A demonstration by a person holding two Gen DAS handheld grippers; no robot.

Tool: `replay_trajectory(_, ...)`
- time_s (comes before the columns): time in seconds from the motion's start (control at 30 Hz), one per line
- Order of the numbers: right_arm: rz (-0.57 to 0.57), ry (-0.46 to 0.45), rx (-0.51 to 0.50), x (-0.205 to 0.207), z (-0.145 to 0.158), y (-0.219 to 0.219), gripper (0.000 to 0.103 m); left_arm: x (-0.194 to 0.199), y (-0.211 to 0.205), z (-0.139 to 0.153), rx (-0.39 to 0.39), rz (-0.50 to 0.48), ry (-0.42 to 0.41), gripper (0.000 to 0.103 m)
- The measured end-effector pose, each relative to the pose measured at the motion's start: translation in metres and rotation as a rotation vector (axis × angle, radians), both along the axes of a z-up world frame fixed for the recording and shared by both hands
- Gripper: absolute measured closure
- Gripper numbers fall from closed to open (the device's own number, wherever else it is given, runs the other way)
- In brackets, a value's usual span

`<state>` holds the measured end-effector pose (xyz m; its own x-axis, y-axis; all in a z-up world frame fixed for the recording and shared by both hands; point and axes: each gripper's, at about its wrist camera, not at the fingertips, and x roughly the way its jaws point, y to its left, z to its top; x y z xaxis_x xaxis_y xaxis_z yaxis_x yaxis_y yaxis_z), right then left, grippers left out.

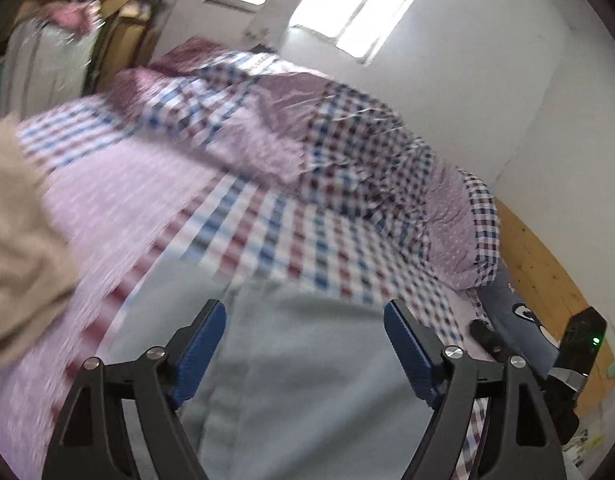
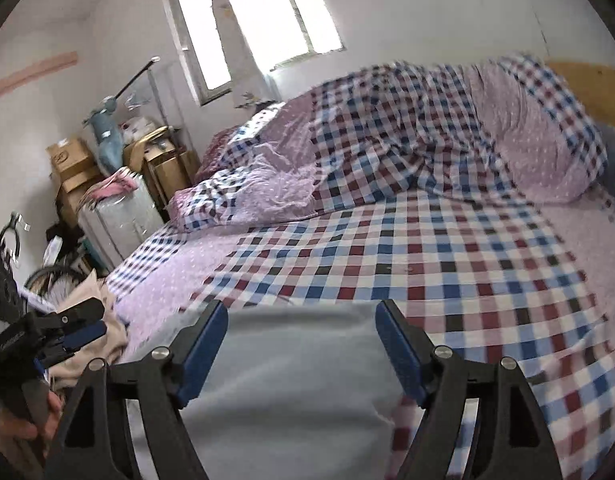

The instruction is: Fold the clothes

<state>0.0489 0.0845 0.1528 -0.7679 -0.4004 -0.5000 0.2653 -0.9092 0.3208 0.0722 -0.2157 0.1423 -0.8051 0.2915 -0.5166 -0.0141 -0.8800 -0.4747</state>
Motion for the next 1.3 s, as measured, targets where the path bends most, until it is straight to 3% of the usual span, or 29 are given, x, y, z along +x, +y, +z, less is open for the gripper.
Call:
replay_trajectory(0.17, -0.038, -0.073, 0.047, -0.038, -0.015, -0.024, 0.023, -0.051, 0.028, -0.010, -0.150, -0.036, -0.065, 0.017)
replay_trajectory(0.3, -0.017, -0.094, 0.091, -0.057, -0.030, -0.046, 0.022, -0.074, 0.035, -0.038, -0.174, -0.059, -0.100, 0.017)
replay_trajectory(0.43, 0.003, -0.132, 0.146, -0.074, -0.050, -0.068, 0.022, -0.088, 0.060, -0.071, -0.377, -0.092, -0.189, 0.017)
replay_trajectory(0.5, 0.012, -0.190, 0.193, -0.081, -0.071, -0.076, 0.022, -0.092, 0.063, -0.088, -0.428, -0.095, -0.224, 0.016)
replay_trajectory(0.67, 0.025, -0.292, 0.141, -0.093, -0.106, -0.061, 0.021, -0.092, 0.066, -0.105, -0.446, -0.099, -0.217, 0.013)
replay_trajectory(1.03, 0.009, -0.313, 0.209, -0.095, -0.116, -0.070, 0.021, -0.092, 0.072, -0.115, -0.495, -0.094, -0.204, 0.010)
replay_trajectory(1.3, 0.011, -0.307, 0.190, -0.094, -0.112, -0.067, 0.021, -0.093, 0.073, -0.117, -0.517, -0.096, -0.186, 0.009)
